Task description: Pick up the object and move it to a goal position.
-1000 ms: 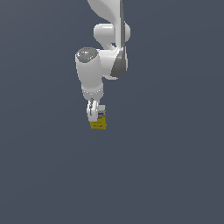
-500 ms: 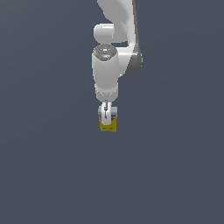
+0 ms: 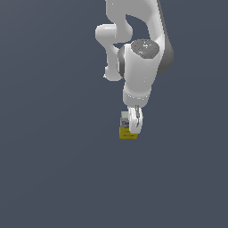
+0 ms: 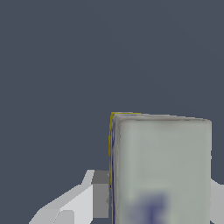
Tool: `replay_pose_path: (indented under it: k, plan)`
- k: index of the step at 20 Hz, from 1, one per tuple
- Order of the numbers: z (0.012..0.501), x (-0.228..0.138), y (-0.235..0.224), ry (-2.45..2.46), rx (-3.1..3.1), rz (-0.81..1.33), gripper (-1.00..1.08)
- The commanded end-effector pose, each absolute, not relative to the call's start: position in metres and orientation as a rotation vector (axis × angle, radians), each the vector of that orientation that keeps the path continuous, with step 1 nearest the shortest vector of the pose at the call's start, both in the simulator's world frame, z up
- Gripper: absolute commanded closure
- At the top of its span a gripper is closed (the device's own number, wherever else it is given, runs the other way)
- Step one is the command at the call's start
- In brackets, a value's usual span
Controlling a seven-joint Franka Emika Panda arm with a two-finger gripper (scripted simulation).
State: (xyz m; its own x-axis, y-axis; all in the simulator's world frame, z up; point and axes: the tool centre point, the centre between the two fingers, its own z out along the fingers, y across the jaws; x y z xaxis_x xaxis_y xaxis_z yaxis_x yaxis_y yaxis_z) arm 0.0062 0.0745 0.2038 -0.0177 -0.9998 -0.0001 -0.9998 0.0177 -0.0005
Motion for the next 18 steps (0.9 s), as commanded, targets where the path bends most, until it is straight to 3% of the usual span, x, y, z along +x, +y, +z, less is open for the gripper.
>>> replay_pose_path:
  k: [1, 9, 18]
  plan:
    - [0.211, 0.017, 0.096, 2.242, -2.200, 0.000, 1.08]
    - [0.224, 0.038, 0.135, 2.242, -2.200, 0.000, 1.08]
    - [0.227, 0.046, 0.147, 2.242, -2.201, 0.000, 1.08]
